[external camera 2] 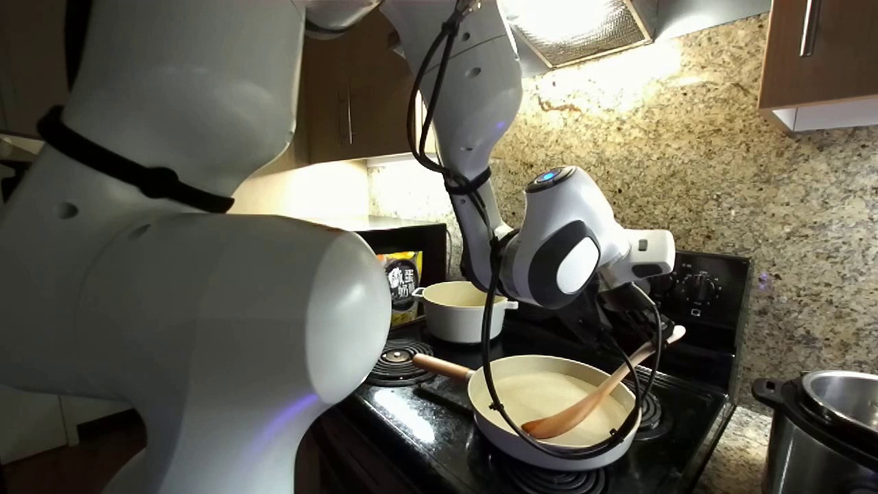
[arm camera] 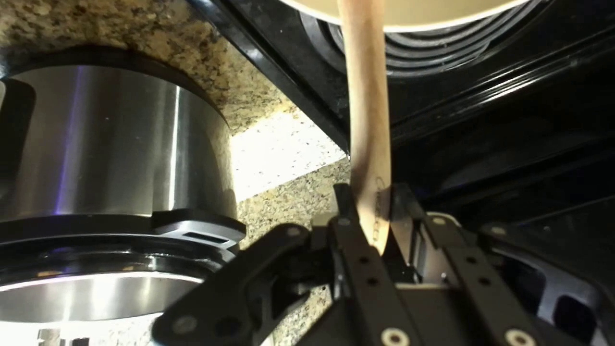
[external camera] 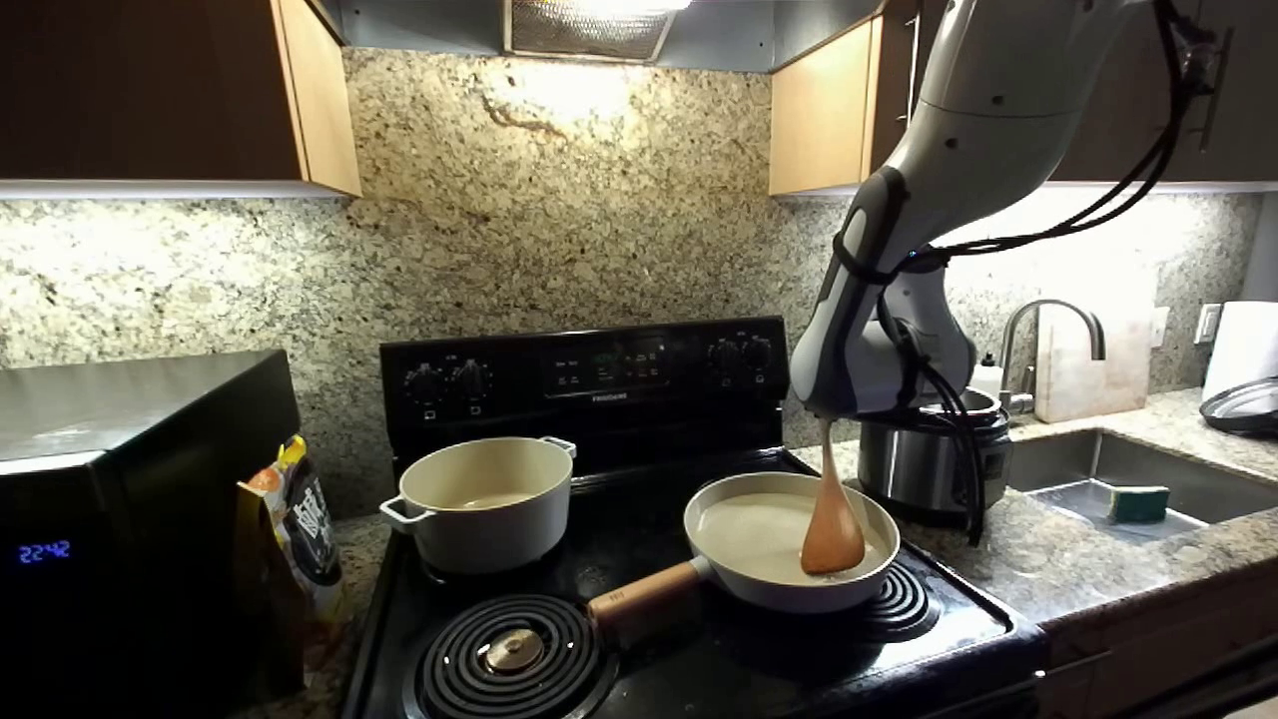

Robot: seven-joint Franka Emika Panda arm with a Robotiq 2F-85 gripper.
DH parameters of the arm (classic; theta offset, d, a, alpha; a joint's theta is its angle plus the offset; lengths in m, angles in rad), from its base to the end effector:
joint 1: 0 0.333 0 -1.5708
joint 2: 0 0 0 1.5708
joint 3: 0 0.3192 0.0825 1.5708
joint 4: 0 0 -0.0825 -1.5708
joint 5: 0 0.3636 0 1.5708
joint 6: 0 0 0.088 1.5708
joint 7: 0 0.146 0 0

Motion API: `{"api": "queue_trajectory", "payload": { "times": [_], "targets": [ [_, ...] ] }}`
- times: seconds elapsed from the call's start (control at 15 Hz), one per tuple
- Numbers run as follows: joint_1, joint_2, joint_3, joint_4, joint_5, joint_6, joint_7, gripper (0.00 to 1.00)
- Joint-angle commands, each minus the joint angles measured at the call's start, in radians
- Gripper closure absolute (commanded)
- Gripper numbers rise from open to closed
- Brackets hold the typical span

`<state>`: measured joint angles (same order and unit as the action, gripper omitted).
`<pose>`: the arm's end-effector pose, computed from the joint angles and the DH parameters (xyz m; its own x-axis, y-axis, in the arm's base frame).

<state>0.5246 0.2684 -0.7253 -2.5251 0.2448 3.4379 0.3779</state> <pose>0.5091 -0.1353 0.2806 0.5042 -0.5671 0.6513 -0.6249 -0.7601 -0.1781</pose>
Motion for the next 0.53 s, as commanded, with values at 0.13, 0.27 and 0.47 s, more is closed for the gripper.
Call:
{"api": "queue_trajectory", "payload": {
  "times": [0.13,0.27,0.47],
  "targets": [
    [-0.064,-0.022,0.025,0.031,-0.021,-0.009,0.021,0.94],
    [-0.084,-0.014,0.044,0.058,-0.029,-0.027,0.024,0.94],
    [-0.068,-0.003,0.043,0.103,-0.016,-0.065,0.011,0.94]
  ]
}}
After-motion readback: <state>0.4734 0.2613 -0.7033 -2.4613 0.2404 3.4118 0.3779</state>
